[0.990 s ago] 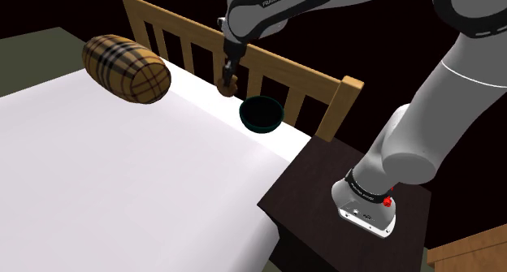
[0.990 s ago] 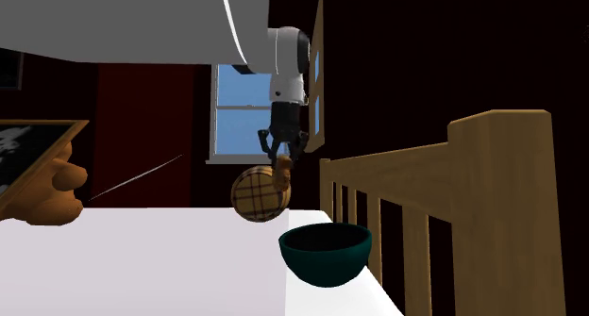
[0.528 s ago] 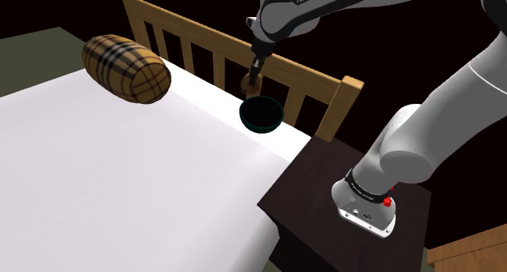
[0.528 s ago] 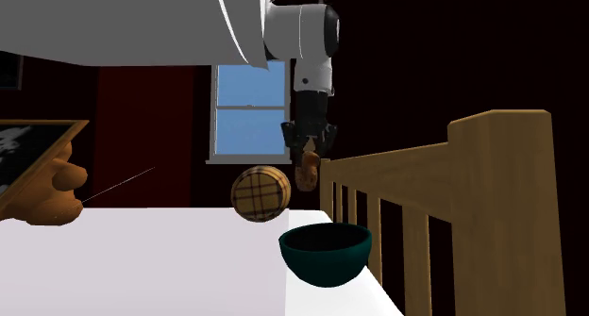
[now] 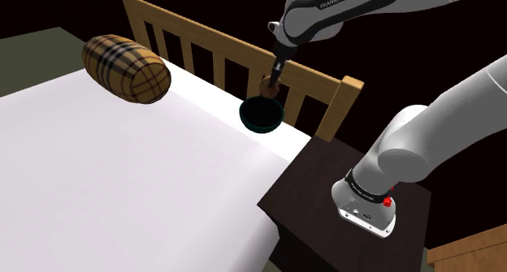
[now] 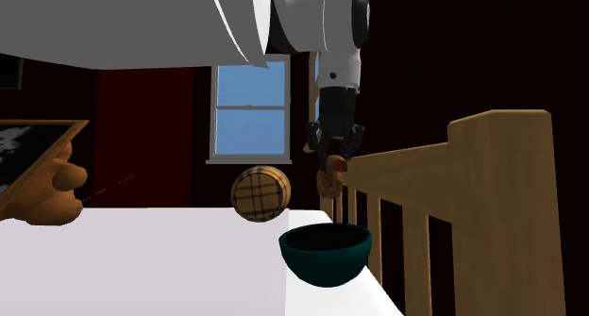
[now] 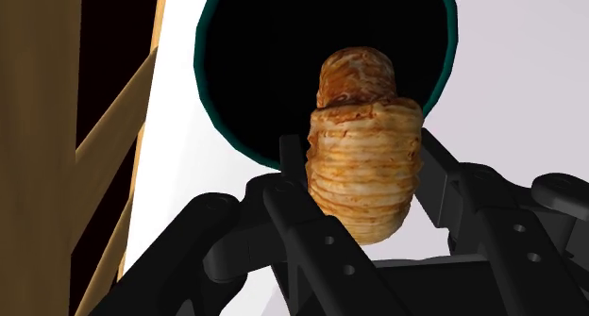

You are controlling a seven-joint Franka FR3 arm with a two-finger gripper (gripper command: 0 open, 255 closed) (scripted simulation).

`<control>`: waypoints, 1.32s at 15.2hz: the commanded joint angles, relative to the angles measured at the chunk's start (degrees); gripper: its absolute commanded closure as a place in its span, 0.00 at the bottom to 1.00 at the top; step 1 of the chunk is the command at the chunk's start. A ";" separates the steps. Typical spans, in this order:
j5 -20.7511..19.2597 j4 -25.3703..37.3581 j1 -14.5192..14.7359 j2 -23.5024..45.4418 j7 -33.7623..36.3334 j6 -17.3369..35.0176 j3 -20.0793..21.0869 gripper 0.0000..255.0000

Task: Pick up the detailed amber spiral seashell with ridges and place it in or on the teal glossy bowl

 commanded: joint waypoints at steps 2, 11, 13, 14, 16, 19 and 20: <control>0.38 -1.26 0.07 1.41 -0.65 2.67 -0.29 1.00; 2.11 -4.28 0.63 6.27 -2.35 10.44 -0.81 1.00; 2.66 -4.80 0.79 7.52 -2.85 12.18 -0.92 1.00; 2.80 -4.92 0.83 7.83 -2.98 12.60 -0.94 1.00; 2.80 -4.92 0.82 7.83 -2.97 12.60 -0.94 1.00; 2.81 -4.92 0.82 7.83 -2.98 12.60 -0.94 1.00; 2.81 -4.92 0.82 7.83 -2.98 12.60 -0.94 1.00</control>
